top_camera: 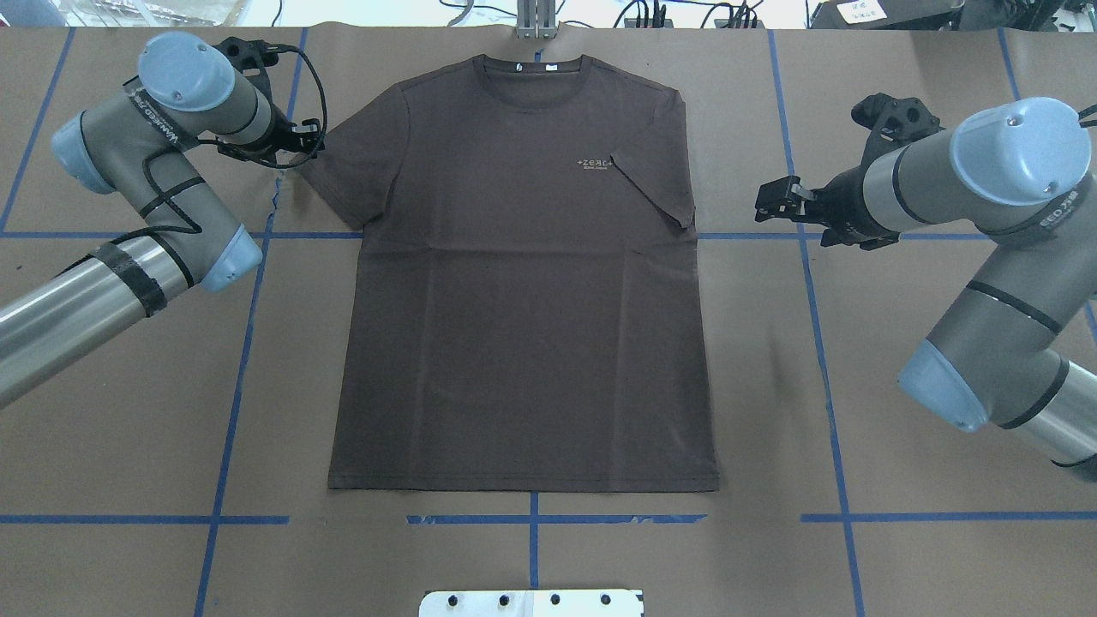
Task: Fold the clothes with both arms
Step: 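Move the left gripper to the sleeve nearest it while the right gripper draws back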
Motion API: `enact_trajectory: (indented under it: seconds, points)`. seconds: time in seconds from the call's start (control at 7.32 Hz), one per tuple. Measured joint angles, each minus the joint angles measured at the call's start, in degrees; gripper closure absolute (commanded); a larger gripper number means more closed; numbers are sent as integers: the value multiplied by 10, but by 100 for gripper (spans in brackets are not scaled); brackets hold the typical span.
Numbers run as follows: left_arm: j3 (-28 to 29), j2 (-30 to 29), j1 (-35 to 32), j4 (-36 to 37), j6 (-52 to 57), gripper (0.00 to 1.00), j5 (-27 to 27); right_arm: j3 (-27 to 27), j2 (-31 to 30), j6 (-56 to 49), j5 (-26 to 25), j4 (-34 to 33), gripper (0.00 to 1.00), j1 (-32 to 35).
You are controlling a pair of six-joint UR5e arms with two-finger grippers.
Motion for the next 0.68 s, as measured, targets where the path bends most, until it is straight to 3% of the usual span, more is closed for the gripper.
enact_trajectory:
  seconds: [0.68]
  points:
    - [8,-5,3,0,0,39,0,-7,2,0,-6,0,0,0]
